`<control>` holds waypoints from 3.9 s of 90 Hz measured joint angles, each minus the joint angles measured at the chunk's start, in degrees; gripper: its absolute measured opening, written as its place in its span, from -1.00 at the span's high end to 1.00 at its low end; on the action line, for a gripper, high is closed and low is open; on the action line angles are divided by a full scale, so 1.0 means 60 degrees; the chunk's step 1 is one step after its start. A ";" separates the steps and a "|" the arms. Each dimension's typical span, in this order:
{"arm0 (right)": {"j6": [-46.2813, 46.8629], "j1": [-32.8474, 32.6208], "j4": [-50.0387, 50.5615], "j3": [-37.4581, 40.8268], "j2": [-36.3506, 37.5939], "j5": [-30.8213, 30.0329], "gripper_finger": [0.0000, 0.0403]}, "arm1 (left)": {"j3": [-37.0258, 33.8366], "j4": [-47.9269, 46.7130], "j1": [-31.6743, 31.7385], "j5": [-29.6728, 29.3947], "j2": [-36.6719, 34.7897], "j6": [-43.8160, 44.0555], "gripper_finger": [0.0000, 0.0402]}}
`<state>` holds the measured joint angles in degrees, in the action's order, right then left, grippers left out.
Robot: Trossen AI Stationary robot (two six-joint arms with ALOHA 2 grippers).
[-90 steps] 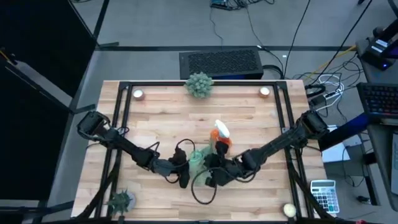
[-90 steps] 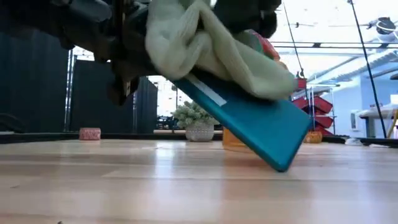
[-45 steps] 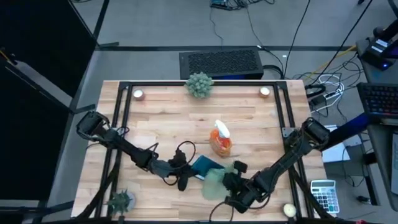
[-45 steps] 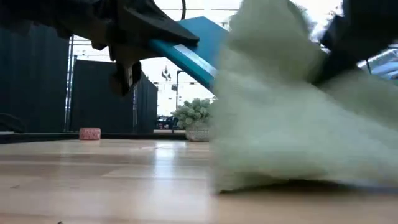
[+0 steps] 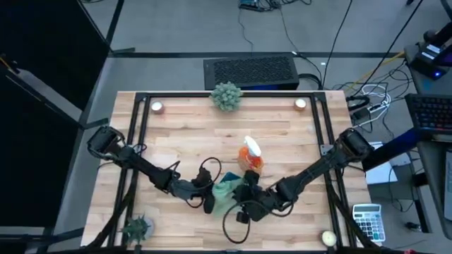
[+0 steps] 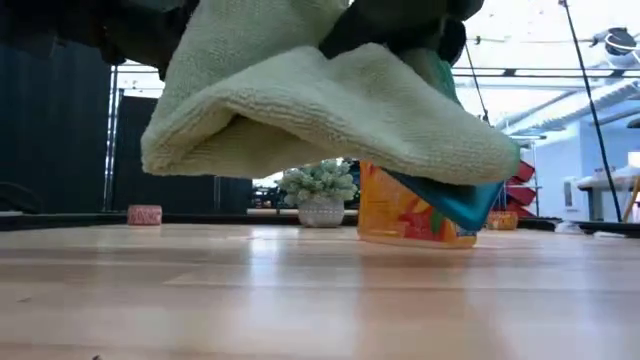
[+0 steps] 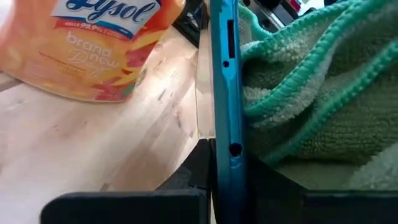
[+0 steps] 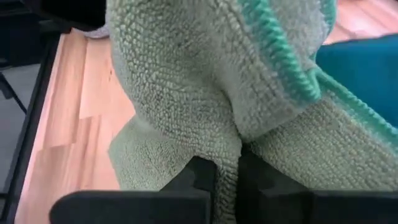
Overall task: Apply microfiber cloth
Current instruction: Wipe the back of the cellphone using the microfiber cloth
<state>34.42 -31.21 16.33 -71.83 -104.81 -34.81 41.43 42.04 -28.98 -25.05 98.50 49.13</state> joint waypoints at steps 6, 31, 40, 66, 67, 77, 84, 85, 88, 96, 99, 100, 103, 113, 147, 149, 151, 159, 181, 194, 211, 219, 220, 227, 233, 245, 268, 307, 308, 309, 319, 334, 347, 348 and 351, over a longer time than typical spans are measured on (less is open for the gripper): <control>0.0519 -0.0295 0.0861 0.0021 -0.0013 -0.0004 0.96 | 0.0000 -0.0014 -0.0024 0.0014 0.0000 -0.0013 0.96; 0.3062 -0.1802 0.4027 0.0067 -0.0058 -0.0006 0.96 | 0.0004 0.0164 -0.0057 0.0210 0.0000 -0.0024 0.96; 0.3719 -0.1933 0.4380 0.0073 -0.0007 -0.0249 0.96 | 0.0007 0.0182 -0.0057 0.0215 0.0000 -0.0043 0.96; 0.0448 -0.0425 0.2335 -0.0613 0.0422 -0.2145 0.96 | 0.0007 -0.0018 -0.0064 0.0264 -0.0015 -0.0491 0.96; 0.0267 -0.0345 0.2165 -0.0617 0.0420 -0.2114 0.96 | 0.0007 -0.0041 -0.0064 0.0261 -0.0015 -0.0490 0.96; -0.1230 0.0354 0.0585 -0.0630 0.0426 -0.1786 0.96 | 0.0007 -0.0245 -0.0064 0.0250 -0.0015 -0.0411 0.96; -0.1739 0.0643 0.0053 -0.0646 0.0431 -0.1282 0.96 | 0.0007 -0.0273 -0.0064 0.0262 -0.0015 -0.0349 0.96; -0.1756 0.0660 0.0045 -0.0648 0.0433 -0.1224 0.96 | 0.0007 -0.0273 -0.0064 0.0262 -0.0015 -0.0348 0.96; -0.1744 0.0679 0.0101 -0.0648 0.0440 -0.1145 0.96 | 0.0007 -0.0279 -0.0064 0.0275 -0.0015 -0.0354 0.96; -0.1309 0.0564 0.0604 -0.0670 0.0444 -0.0932 0.96 | 0.0007 -0.0318 -0.0063 0.0380 -0.0007 -0.0377 0.96; -0.1099 0.0460 0.0882 -0.0672 0.0451 -0.0794 0.96 | 0.0007 -0.0360 -0.0064 0.0436 0.0000 -0.0432 0.96; -0.1012 0.0417 0.0990 -0.0667 0.0452 -0.0748 0.96 | 0.0007 -0.0368 -0.0064 0.0449 0.0002 -0.0444 0.96; -0.0750 0.0256 0.1270 -0.0613 0.0452 -0.0596 0.96 | 0.0007 -0.0386 -0.0064 0.0478 0.0004 -0.0497 0.96; 0.0367 -0.0478 0.2032 -0.0335 0.0403 -0.0247 0.96 | 0.0007 -0.0168 -0.0075 0.0487 0.0004 -0.0615 0.96; 0.3041 -0.1589 0.2917 0.0108 0.0390 -0.1134 0.96 | 0.0015 0.0465 -0.0104 0.0388 0.0000 -0.0840 0.96; 0.2650 -0.1503 0.2597 0.0027 0.0390 -0.1376 0.96 | 0.0015 0.0505 -0.0104 0.0416 0.0000 -0.0823 0.96; 0.2242 -0.1411 0.2224 -0.0053 0.0392 -0.1598 0.96 | 0.0015 0.0521 -0.0110 0.0426 -0.0002 -0.0817 0.96; 0.0412 -0.0912 0.0947 -0.0331 0.0408 -0.2171 0.96 | 0.0015 0.0533 -0.0123 0.0426 -0.0018 -0.0770 0.96; -0.1893 0.0372 -0.1415 -0.0503 0.0333 -0.1521 0.96 | 0.0014 0.0435 -0.0112 0.0411 -0.0018 -0.0646 0.96; -0.2150 0.0510 -0.2115 -0.0519 -0.0025 -0.0661 0.96 | 0.0004 0.0282 -0.0125 0.0470 -0.0015 -0.0677 0.96; -0.2577 0.0531 -0.2950 -0.0524 -0.0522 0.0399 0.96 | 0.0003 0.0134 -0.0160 0.0675 0.0007 -0.0774 0.96; -0.2248 0.0525 -0.2374 -0.0552 -0.0610 0.0599 0.96 | 0.0000 0.0014 -0.0158 0.0687 0.0028 -0.0781 0.96; -0.2180 0.0522 -0.2257 -0.0558 -0.0608 0.0613 0.96 | 0.0000 -0.0004 -0.0156 0.0678 0.0029 -0.0781 0.96; -0.1775 0.0468 -0.1444 -0.0562 -0.0558 0.0643 0.96 | 0.0000 -0.0036 -0.0137 0.0527 0.0029 -0.0786 0.96; -0.1566 0.0362 -0.0896 -0.0556 -0.0472 0.0700 0.96 | 0.0000 -0.0033 -0.0134 0.0455 0.0029 -0.0821 0.96; -0.1572 0.0149 -0.0516 -0.0517 -0.0223 0.0682 0.96 | 0.0000 0.0006 -0.0148 0.0455 0.0029 -0.0825 0.96; -0.3342 0.0659 -0.2985 -0.0455 -0.0177 0.0381 0.96 | 0.0000 0.0386 -0.0150 0.0323 -0.0042 -0.0752 0.96; 0.0155 -0.0589 0.1749 -0.0458 -0.0262 0.0972 0.96 | 0.0011 0.0128 -0.0145 0.0152 -0.0242 -0.1187 0.96; 0.0298 -0.0650 0.1931 -0.0447 -0.0270 0.0985 0.96 | 0.0012 0.0154 -0.0140 0.0133 -0.0248 -0.1210 0.96; 0.0449 -0.0711 0.2102 -0.0445 -0.0278 0.0985 0.96 | 0.0015 0.0171 -0.0137 0.0117 -0.0258 -0.1240 0.96; 0.2163 -0.1243 0.3677 -0.0487 -0.0224 0.0900 0.96 | 0.0026 0.0088 -0.0157 0.0082 -0.0378 -0.1421 0.96; 0.3861 -0.2218 0.4983 -0.0446 -0.0060 0.0876 0.96 | 0.0060 -0.0621 -0.0287 0.0318 -0.0749 -0.1386 0.96; 0.4925 -0.3192 0.5700 -0.0463 0.0362 0.0719 0.96 | 0.0066 -0.1951 -0.0651 0.0444 -0.1547 -0.2570 0.96; 0.5032 -0.3256 0.5768 -0.0464 0.0382 0.0705 0.96 | 0.0066 -0.2062 -0.0673 0.0438 -0.1624 -0.2706 0.96; 0.5357 -0.3459 0.6009 -0.0463 0.0462 0.0645 0.96 | 0.0066 -0.2427 -0.0755 0.0416 -0.1875 -0.3217 0.96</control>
<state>66.56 -51.96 52.38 -74.61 -102.04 -30.94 41.82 27.48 -33.51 -22.56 87.25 29.83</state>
